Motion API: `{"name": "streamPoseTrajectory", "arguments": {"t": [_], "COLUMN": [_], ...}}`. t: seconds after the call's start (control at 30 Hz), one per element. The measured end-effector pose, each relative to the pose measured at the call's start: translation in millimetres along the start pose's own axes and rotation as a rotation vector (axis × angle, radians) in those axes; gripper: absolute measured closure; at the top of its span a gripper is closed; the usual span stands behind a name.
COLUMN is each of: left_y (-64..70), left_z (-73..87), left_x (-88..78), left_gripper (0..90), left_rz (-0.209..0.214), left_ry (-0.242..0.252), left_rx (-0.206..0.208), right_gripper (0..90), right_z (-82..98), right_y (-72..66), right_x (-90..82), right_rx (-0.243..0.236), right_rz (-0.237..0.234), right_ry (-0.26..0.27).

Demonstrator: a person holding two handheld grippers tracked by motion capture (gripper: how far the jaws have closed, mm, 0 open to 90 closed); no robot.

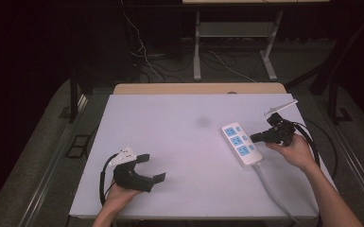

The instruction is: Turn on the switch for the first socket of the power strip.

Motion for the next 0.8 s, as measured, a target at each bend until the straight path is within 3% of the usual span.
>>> {"name": "streamPoseTrajectory", "arguments": {"t": [0.3,0.8], "left_y": [0.0,-0.2], "left_z": [0.1,0.1], "left_x": [0.2,0.4], "left_gripper": [0.0,0.0], "left_rz": [0.001,-0.001], "left_ry": [-0.002,-0.002], "left_rx": [0.000,0.001], "right_gripper": [89.4,89.3], "right_z": [10.4,12.3], "right_y": [6.0,4.8], "right_x": [5.3,13.0], "right_rx": [0.020,0.024], "right_rz": [-0.007,-0.034], "right_ry": [-0.003,-0.001]}}
Point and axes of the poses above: each handheld gripper's, and its own axes: x roughly forward along the jaws, z roughly out of its underside, y roughly to its right, the point moved 1 cm from there along x, roughly forward along the jaws, and after that the axes turned 5 degrees about -z, right-handed, at the moved point
